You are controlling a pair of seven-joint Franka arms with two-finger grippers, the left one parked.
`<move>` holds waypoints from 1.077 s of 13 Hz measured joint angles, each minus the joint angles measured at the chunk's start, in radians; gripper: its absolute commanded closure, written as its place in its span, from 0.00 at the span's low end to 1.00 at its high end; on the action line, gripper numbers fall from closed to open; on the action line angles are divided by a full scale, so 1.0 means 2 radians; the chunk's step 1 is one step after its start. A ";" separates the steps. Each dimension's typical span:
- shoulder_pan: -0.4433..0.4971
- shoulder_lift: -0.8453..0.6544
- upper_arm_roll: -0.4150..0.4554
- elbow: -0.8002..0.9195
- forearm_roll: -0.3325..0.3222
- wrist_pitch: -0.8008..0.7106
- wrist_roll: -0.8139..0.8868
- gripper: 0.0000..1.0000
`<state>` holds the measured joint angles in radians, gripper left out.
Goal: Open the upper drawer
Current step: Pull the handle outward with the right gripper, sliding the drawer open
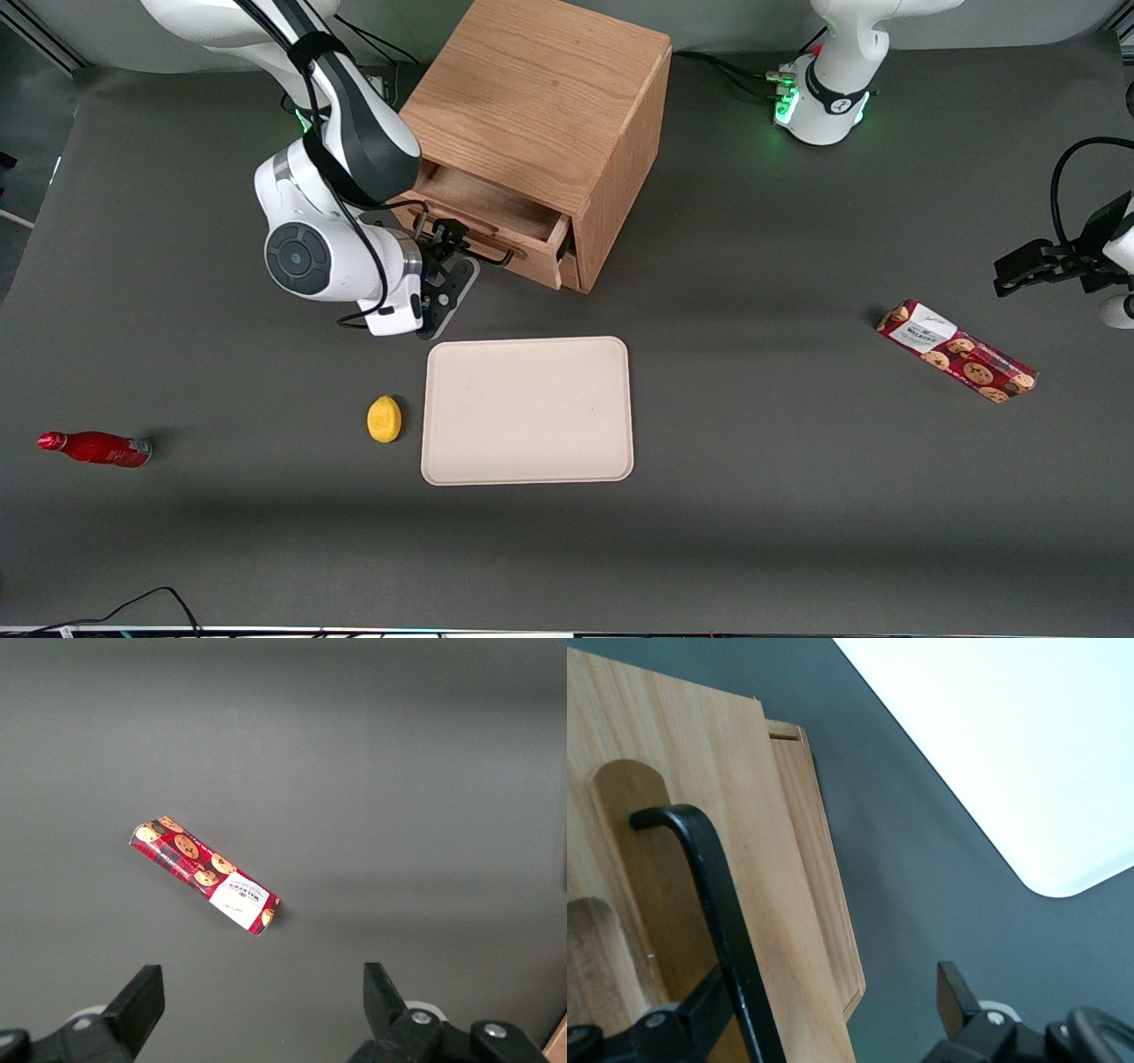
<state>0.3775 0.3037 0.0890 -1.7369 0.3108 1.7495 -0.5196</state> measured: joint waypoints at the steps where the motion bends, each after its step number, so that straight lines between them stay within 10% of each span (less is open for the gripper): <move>1: -0.002 0.001 0.000 0.001 0.000 0.000 0.000 0.00; 14: -0.032 0.030 -0.001 0.035 -0.025 0.005 -0.028 0.00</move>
<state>0.3131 0.3635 0.0864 -1.6661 0.2599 1.7588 -0.5748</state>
